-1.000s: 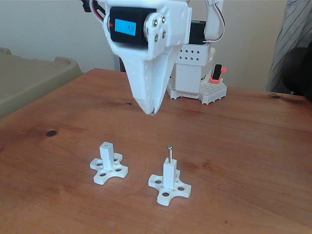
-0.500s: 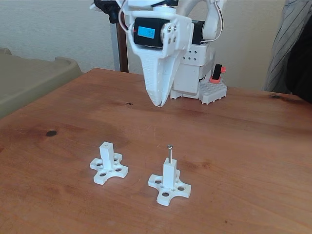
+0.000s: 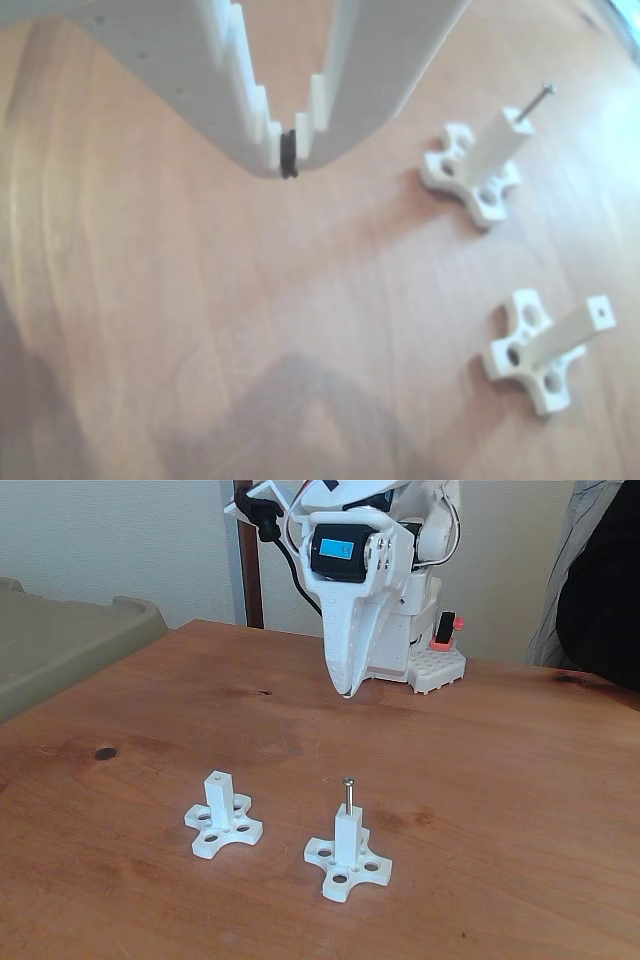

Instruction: Grab the screw and set it in the hole.

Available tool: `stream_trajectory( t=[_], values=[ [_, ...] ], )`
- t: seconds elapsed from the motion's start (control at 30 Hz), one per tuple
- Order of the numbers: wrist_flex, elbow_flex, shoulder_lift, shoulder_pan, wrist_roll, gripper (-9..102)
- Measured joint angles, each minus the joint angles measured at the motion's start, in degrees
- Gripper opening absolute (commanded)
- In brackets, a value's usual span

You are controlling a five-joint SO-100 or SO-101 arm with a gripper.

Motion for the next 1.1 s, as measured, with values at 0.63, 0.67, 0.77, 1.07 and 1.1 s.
stream_trajectory(
  t=[0.63,0.67,0.77,1.07,1.1],
  values=[
    [6.2,6.1,24.1,0.2,1.5,-4],
    [6.1,6.2,24.1,0.2,1.5,-4],
    [4.7,7.7,24.1,-0.4,1.5,-4],
    [4.3,8.2,24.1,-1.1,1.5,-4],
    [4.3,8.2,24.1,-1.3,1.5,-4]
  ],
)
